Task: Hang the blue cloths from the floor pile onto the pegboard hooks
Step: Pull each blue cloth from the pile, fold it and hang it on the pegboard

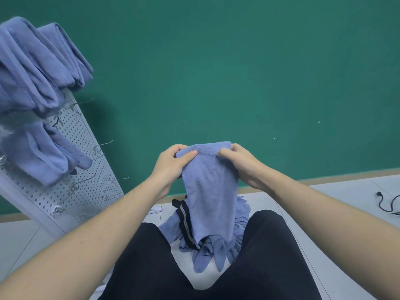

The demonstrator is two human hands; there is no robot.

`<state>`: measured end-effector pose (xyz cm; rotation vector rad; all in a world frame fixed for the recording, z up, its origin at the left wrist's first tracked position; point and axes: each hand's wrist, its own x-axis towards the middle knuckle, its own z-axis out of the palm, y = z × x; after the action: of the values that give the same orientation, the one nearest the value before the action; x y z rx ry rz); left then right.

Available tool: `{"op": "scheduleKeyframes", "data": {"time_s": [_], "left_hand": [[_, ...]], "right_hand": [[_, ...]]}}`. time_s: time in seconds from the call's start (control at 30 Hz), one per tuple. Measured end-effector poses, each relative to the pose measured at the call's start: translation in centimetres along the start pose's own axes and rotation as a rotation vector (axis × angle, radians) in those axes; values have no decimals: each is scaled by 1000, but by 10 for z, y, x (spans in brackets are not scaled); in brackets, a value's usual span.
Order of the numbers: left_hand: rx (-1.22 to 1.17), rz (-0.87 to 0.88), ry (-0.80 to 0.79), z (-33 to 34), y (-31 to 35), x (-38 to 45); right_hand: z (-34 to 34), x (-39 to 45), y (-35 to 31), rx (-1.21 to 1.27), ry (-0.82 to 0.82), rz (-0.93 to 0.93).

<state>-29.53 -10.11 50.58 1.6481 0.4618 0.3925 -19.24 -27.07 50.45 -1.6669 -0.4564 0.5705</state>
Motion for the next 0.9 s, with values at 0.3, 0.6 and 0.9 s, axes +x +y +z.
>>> {"op": "scheduleKeyframes", "data": {"time_s": [0.3, 0.6, 0.9], "left_hand": [[107, 58, 172, 8, -21, -7], [20, 79, 261, 36, -28, -18], [-274, -114, 160, 35, -29, -21]], "right_hand": [[9, 5, 18, -124, 236, -116], [48, -13, 26, -248, 285, -247], [59, -24, 25, -144, 176, -250]]}}
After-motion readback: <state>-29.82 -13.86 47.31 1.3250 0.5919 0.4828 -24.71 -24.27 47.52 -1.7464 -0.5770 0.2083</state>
